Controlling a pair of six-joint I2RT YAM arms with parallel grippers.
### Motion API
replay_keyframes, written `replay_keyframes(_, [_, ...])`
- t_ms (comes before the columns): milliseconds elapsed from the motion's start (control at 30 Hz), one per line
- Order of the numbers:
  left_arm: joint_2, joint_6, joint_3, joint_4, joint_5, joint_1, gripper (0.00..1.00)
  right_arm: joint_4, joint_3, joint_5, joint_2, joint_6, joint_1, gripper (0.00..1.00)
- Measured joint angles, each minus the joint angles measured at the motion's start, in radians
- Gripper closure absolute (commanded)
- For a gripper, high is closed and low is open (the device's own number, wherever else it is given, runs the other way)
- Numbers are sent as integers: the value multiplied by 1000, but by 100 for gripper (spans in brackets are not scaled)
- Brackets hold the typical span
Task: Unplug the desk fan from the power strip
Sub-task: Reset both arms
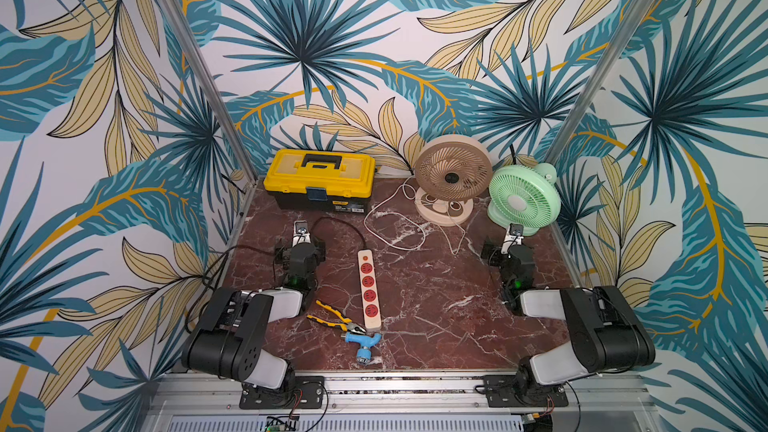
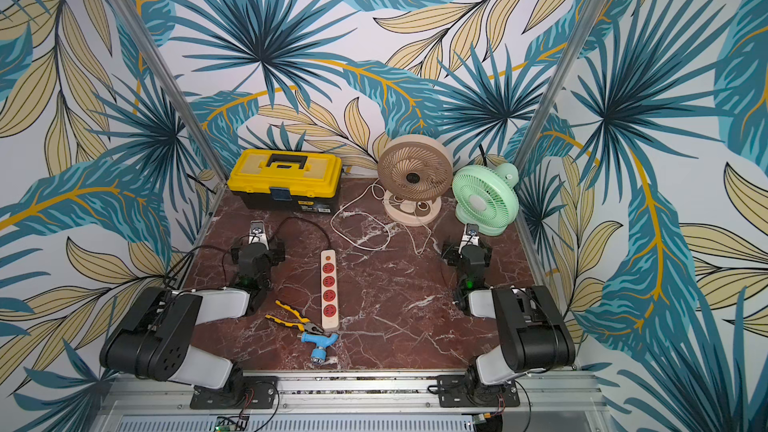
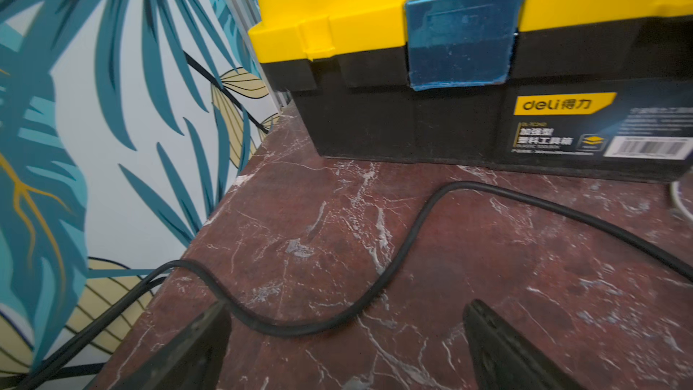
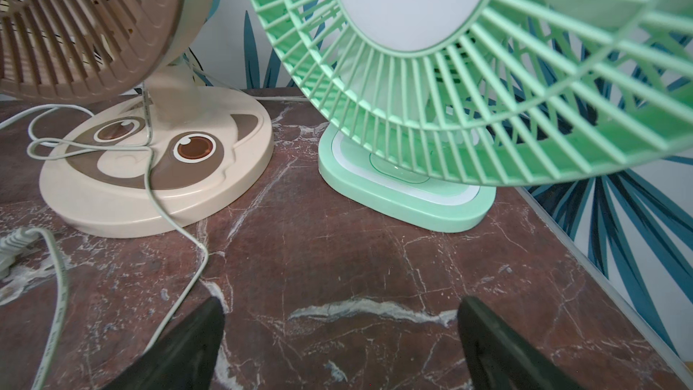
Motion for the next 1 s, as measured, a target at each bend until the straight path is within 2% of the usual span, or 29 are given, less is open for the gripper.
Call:
replay_keyframes(67, [35,10,-10,84,41,16,0,0,0,4,0,2,0,0])
replay_keyframes(267, [54,11,-14,134,97,29,0,0,0,5,0,4,0,0])
replay_keyframes(1000, [48,10,-14,98,151,41,0,-9,10,0,0,-8,14,1])
